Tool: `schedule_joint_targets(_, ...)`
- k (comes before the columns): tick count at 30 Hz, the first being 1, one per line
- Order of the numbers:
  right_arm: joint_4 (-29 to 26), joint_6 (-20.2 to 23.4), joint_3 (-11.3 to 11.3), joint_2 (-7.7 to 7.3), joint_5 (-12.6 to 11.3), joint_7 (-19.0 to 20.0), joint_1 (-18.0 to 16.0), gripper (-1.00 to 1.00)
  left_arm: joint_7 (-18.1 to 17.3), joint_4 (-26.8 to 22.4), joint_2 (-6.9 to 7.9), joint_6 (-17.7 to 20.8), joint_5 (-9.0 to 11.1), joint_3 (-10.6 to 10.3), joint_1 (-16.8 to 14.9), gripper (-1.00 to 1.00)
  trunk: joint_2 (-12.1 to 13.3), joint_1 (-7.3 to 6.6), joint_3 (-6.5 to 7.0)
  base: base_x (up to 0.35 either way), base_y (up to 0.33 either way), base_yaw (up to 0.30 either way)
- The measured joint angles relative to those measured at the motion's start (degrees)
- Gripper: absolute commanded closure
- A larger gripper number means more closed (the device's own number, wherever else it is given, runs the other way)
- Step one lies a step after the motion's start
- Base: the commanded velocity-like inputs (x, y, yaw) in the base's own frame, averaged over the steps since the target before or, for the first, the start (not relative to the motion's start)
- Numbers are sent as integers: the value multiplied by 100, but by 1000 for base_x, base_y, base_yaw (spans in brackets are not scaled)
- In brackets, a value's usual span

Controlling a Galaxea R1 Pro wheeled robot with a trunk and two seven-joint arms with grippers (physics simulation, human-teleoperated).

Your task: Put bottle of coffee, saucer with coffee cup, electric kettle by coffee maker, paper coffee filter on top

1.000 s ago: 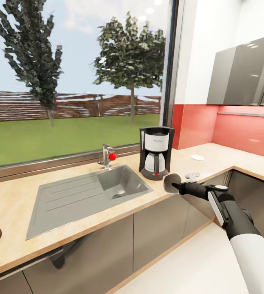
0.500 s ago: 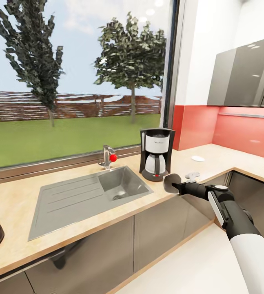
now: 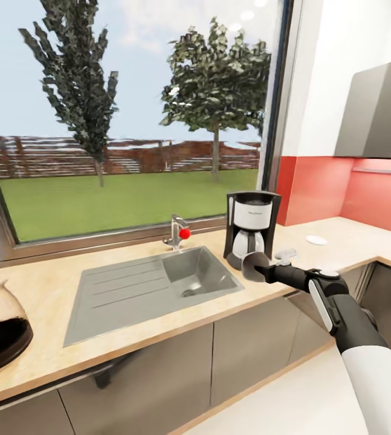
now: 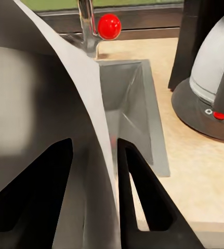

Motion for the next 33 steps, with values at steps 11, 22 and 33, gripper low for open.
schedule_joint_targets(11,-11,11,-1,0,-1,2,0,100,0,1,1,0,1,-1,2,-100,0,-1,0,239,-194,9)
schedule_joint_targets(22,-30,13,0,0,-6,6,0,100,0,0,-2,0,0,0,2,-100,0,2,0,76,-97,15)
schedule_joint_targets(33,-29,11,0,-1,-6,5,0,100,0,-2,0,0,-1,2,4,-100,1,2,0,0,-41,221)
